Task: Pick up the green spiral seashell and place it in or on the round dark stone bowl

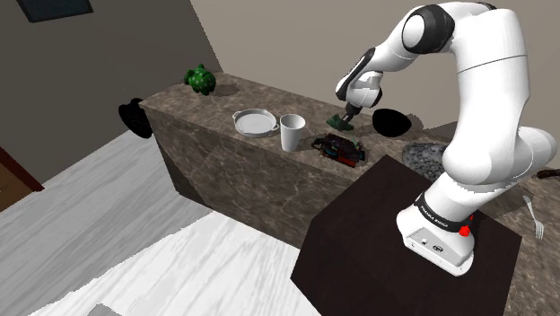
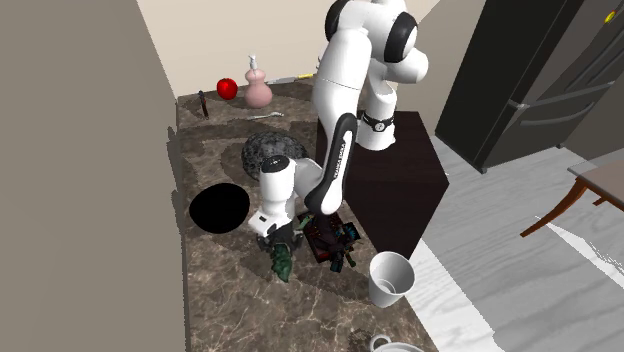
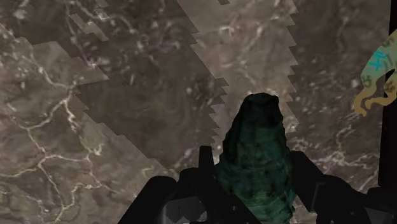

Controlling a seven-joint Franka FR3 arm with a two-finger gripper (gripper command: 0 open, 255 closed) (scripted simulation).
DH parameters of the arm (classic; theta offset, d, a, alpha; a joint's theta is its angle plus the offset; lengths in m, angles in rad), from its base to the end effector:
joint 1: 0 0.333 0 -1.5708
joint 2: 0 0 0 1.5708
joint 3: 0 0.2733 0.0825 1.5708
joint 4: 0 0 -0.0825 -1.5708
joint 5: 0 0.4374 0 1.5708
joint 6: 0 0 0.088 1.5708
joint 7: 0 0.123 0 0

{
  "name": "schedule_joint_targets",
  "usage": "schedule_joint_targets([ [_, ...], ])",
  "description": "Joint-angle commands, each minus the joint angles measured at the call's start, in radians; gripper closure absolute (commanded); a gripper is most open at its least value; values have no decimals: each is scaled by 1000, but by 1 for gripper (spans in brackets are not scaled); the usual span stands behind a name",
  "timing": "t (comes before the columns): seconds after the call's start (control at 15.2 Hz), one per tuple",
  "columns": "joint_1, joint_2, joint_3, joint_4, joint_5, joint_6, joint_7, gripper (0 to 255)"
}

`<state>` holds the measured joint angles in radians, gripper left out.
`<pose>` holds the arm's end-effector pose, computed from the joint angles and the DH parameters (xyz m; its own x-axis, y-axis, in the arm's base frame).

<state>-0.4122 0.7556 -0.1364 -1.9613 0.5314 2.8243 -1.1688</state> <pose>0.4962 -0.3407 0.0018 0.9729 0.1676 0.1592 0.1627 -0.9857 0.0431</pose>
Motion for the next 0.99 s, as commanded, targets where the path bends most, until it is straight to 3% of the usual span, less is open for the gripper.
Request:
schedule_joint_targets([
  [0.0, 8, -29, -10, -18, -6, -12, 6, 255],
  [0.92, 73, -198, -93, -80, -75, -125, 72, 255],
])
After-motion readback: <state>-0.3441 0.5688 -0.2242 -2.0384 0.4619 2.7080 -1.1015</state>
